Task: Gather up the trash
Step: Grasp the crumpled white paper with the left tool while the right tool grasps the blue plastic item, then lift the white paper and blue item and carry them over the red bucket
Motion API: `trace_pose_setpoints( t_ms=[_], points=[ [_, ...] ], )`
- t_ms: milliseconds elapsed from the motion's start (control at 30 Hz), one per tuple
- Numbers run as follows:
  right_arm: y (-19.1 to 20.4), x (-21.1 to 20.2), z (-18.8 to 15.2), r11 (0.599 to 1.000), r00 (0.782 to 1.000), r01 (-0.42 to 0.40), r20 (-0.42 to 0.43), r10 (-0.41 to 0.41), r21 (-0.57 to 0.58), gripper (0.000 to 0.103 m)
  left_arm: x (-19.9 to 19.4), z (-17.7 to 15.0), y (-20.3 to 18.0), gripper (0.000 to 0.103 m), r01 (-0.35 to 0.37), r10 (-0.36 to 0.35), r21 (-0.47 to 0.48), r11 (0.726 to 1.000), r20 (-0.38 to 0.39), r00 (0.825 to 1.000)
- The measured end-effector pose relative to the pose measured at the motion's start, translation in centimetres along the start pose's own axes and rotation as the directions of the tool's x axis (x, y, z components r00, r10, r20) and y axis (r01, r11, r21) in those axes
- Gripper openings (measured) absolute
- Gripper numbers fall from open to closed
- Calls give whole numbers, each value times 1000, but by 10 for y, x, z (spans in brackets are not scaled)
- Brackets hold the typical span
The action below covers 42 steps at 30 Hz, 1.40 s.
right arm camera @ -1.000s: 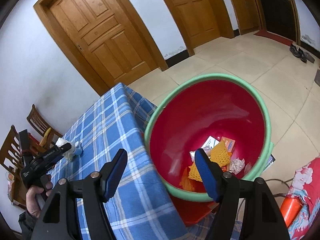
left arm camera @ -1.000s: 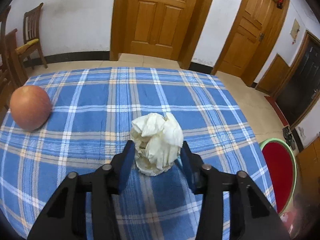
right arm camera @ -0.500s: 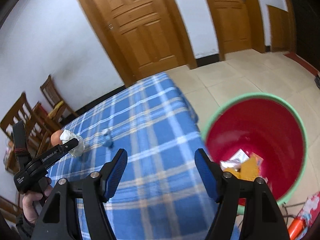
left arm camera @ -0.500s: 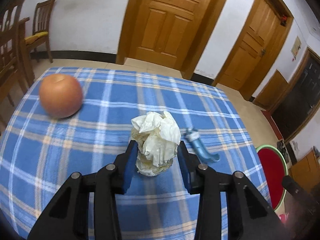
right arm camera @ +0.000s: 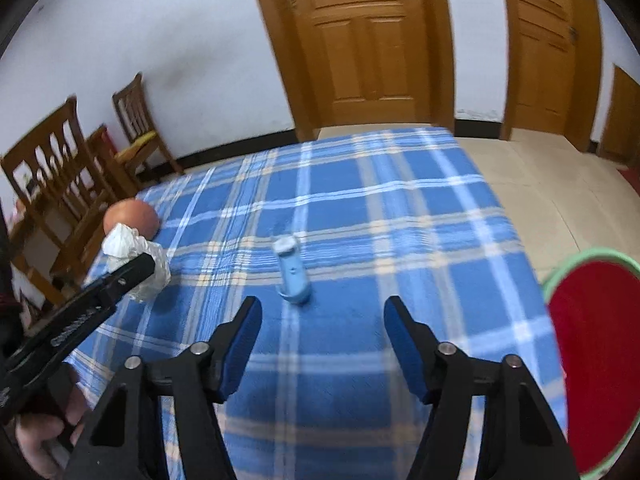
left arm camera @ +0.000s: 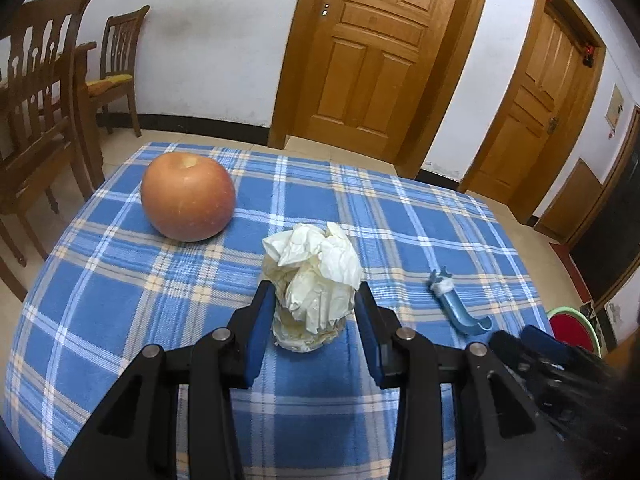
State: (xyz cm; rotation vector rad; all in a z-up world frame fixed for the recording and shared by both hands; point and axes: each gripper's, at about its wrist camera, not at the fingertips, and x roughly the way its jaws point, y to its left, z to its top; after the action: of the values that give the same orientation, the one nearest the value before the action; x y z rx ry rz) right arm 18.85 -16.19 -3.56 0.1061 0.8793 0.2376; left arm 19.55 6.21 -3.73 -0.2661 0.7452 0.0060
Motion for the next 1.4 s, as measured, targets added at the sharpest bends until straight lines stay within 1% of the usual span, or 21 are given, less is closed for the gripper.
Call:
trace_pose_setpoints(
  t_ms=[33,100,167,300,333,367,400,433,667,833,1000,1200,1400],
  points=[
    [4,6,1,1000,1000,0,-7,0,-14,61,0,-1,1,40,-3,3,-2,1000,-2,1000],
    [9,16,4,999,1000,-1,-18,0,-32,60,2,-1,3,40,-2,2,-10,1000,-7,1000],
    [14,23,7,999,1000,3,-21,-4,-50,53,2,-1,2,41,-6,6,-14,1000,-9,1000],
    [19,34,9,997,1000,15,-25,-17,-74,45,4,-1,1,41,-7,7,-13,1000,-13,1000],
    [20,36,9,997,999,16,-28,-18,-75,40,4,-1,1,41,-6,6,-11,1000,-14,1000],
    [20,36,8,997,999,22,-24,-24,-78,31,4,-1,-1,41,-6,6,-9,1000,-14,1000],
    [21,37,8,996,999,32,-17,-34,-87,25,4,-1,-1,41,-5,5,-7,1000,-13,1000],
    [21,38,8,996,999,30,-20,-32,-89,20,3,-1,-1,41,-4,4,-6,1000,-12,1000],
    [11,26,8,999,1000,17,0,-17,-48,20,2,0,-3,41,-4,4,-2,1000,-8,1000],
    [0,1,6,1000,999,-3,33,3,1,20,1,-1,-6,41,-2,2,9,1000,-2,1000],
    [-15,-25,-3,999,998,-8,65,5,46,20,0,-2,-11,41,3,-3,25,1000,1,1000],
    [-38,-56,-19,994,995,4,98,-15,110,20,-1,-5,-20,41,8,-8,53,999,10,1000],
    [-69,-84,-40,980,991,36,117,-60,194,20,-4,-8,-29,41,14,-16,90,996,15,1000]
  ],
)
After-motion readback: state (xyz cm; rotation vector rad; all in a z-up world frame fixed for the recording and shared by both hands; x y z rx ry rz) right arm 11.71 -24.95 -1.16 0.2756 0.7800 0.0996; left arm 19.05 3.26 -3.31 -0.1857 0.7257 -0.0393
